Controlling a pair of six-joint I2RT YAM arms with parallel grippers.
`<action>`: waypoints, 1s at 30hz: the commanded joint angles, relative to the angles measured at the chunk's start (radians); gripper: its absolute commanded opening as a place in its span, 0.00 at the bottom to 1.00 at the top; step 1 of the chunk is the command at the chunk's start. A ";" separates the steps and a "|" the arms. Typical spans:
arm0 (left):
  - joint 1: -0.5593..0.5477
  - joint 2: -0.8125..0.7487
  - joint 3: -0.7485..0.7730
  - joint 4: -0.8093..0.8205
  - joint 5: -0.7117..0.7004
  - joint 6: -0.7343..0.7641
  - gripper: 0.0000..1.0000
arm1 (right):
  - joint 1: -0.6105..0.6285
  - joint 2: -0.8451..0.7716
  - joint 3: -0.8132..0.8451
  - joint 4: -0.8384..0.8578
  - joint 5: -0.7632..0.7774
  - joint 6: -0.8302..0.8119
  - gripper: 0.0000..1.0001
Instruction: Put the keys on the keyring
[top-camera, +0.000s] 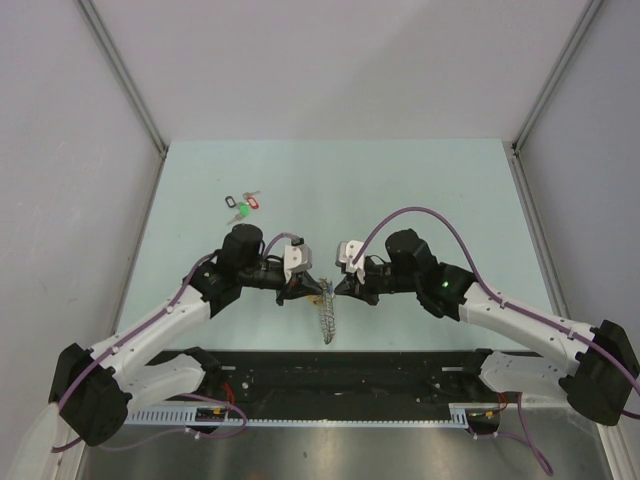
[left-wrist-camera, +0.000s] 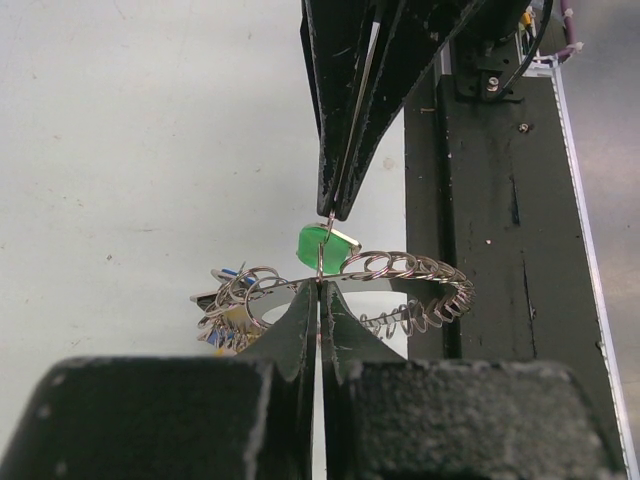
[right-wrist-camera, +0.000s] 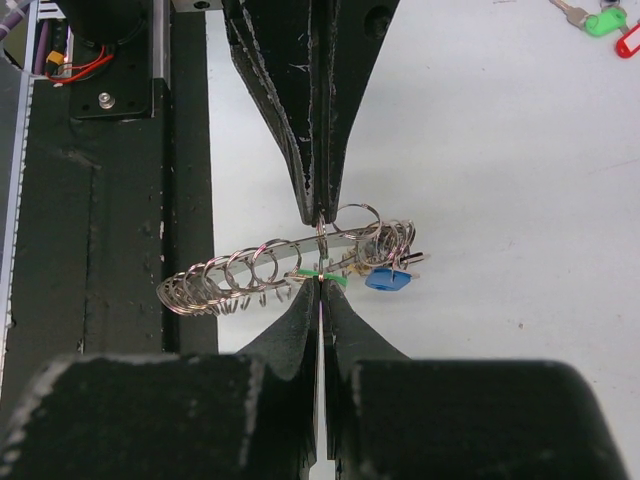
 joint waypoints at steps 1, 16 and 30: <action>-0.008 -0.022 0.009 0.055 0.074 0.035 0.00 | 0.010 -0.001 0.002 0.047 -0.008 -0.012 0.00; -0.012 -0.031 0.007 0.054 0.054 0.033 0.00 | 0.016 -0.024 0.002 0.021 0.010 -0.018 0.00; -0.012 -0.032 0.006 0.061 0.060 0.032 0.00 | 0.010 -0.040 0.002 -0.017 0.015 -0.022 0.00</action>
